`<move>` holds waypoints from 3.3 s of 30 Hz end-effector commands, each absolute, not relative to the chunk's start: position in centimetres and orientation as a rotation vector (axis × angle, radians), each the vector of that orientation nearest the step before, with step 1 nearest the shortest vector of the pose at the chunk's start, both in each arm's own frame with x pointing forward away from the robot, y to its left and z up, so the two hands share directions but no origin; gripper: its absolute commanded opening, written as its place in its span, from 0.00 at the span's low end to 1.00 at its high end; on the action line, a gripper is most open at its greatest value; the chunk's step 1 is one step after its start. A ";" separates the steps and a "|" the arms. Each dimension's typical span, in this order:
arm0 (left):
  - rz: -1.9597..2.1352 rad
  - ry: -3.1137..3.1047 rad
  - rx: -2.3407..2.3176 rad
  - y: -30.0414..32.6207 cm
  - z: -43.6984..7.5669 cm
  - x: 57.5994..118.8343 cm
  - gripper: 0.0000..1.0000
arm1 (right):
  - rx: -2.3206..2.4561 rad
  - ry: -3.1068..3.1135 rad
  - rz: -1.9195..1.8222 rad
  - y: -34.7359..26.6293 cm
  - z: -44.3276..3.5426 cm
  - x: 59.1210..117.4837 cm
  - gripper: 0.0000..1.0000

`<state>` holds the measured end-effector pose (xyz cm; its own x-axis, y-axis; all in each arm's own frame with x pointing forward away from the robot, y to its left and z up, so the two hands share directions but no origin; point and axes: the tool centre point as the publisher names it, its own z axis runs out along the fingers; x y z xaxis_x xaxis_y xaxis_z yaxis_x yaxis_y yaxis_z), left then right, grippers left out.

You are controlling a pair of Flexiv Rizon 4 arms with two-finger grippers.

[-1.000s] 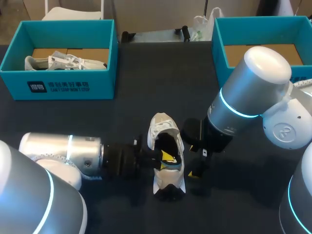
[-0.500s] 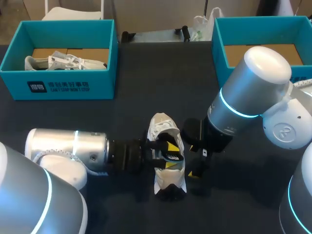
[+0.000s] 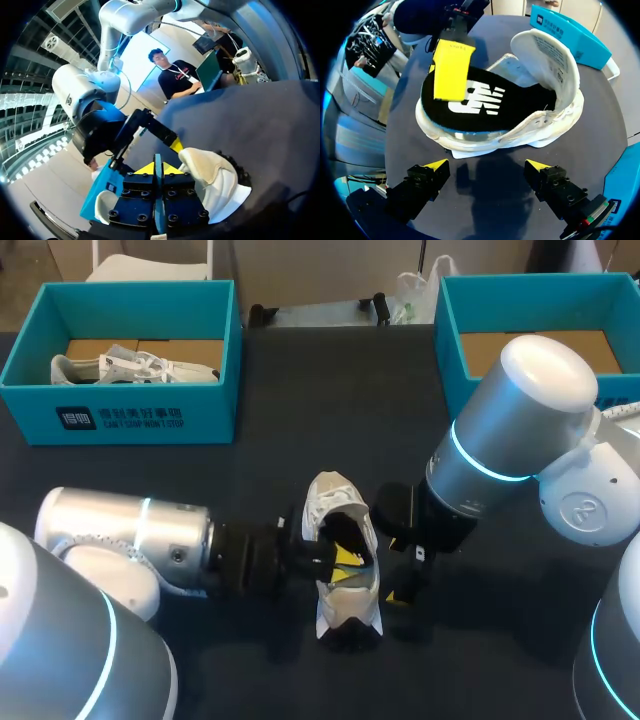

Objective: Take the shoe out of the shoebox, open the shoe tongue, remove and reinsert the insole, then place the shoe into the shoebox

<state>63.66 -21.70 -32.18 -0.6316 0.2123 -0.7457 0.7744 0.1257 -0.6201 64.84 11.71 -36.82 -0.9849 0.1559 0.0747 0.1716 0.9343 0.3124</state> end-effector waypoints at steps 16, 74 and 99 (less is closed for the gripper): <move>-1.515 2.041 0.980 -21.7 -33.8 65.4 0.22 | -0.260 -3.044 -0.498 11.8 -36.9 64.7 1.00; -0.957 2.401 2.003 -14.2 -24.3 66.8 0.38 | -0.395 -3.010 -0.476 -3.6 -30.2 64.1 1.00; -0.534 2.402 2.398 -13.9 -21.9 67.8 0.00 | -0.423 -3.009 -0.393 -4.8 -30.1 64.0 1.00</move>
<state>67.48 -13.50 -21.89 -0.0457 0.9937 -0.1024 0.9108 -0.0006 -0.4129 64.07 -4.82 -30.03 -0.9588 0.2599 0.1145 0.2807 0.9287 0.2424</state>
